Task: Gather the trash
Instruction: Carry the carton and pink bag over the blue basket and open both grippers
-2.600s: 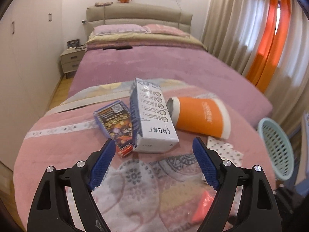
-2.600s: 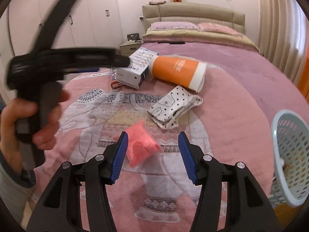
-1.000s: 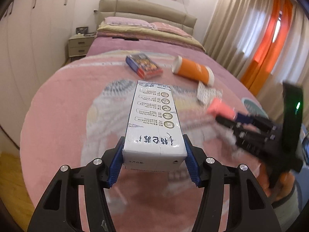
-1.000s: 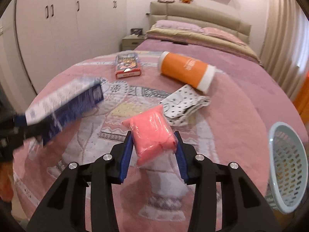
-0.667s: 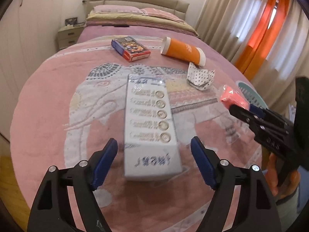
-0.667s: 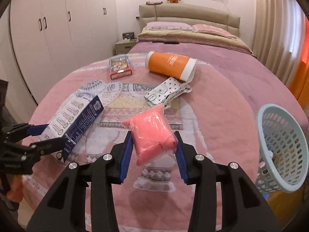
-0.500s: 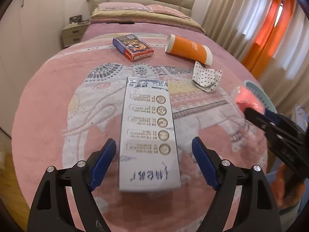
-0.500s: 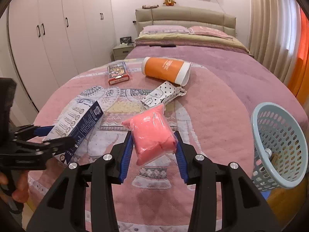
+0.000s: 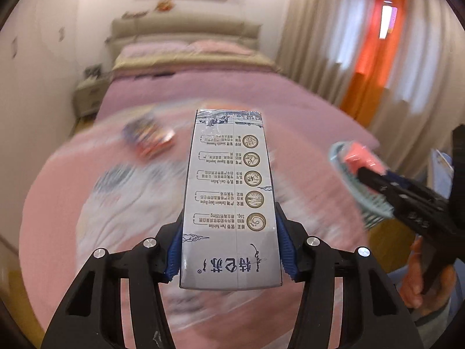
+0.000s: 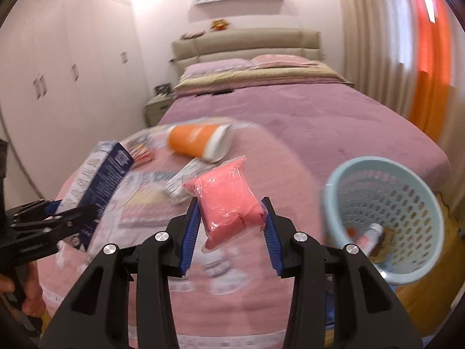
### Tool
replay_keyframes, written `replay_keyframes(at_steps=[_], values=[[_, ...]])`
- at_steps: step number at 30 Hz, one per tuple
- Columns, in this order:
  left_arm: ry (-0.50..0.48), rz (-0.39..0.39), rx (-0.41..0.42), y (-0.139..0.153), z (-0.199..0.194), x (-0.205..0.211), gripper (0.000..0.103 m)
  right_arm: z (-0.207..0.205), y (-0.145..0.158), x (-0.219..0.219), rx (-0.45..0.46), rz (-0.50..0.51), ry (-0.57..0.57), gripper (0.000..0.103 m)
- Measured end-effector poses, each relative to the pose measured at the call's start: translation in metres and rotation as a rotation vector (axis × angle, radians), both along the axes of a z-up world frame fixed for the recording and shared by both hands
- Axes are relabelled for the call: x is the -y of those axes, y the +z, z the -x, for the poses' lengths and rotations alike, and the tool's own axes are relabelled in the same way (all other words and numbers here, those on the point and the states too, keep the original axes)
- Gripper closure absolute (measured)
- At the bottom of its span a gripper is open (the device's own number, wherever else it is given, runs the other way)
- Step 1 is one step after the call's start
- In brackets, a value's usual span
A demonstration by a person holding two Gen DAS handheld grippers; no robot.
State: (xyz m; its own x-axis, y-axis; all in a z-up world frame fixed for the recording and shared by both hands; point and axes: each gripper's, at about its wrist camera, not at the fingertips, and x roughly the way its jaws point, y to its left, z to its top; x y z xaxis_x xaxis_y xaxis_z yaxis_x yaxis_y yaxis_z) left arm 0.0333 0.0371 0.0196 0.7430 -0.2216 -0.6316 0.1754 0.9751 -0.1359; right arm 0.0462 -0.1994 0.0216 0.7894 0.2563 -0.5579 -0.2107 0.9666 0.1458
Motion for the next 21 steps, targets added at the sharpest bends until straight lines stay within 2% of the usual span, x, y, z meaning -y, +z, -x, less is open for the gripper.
replay_keyframes(at_steps=[4,10,16,21], values=[[-0.121,0.003,0.049,0.025,-0.018,0.051,0.051,-0.005,0.01,0.044,0.01,-0.017,-0.105,0.064],[-0.241,0.004,0.083,0.036,-0.049,0.121,0.051,-0.017,0.008,0.108,-0.014,-0.02,-0.261,0.064],[-0.306,0.017,0.034,0.028,-0.086,0.178,0.051,-0.033,-0.007,0.158,-0.08,-0.051,-0.377,0.064],[-0.338,0.057,-0.048,0.009,-0.111,0.207,0.051,-0.047,-0.026,0.188,-0.143,-0.079,-0.439,0.064]])
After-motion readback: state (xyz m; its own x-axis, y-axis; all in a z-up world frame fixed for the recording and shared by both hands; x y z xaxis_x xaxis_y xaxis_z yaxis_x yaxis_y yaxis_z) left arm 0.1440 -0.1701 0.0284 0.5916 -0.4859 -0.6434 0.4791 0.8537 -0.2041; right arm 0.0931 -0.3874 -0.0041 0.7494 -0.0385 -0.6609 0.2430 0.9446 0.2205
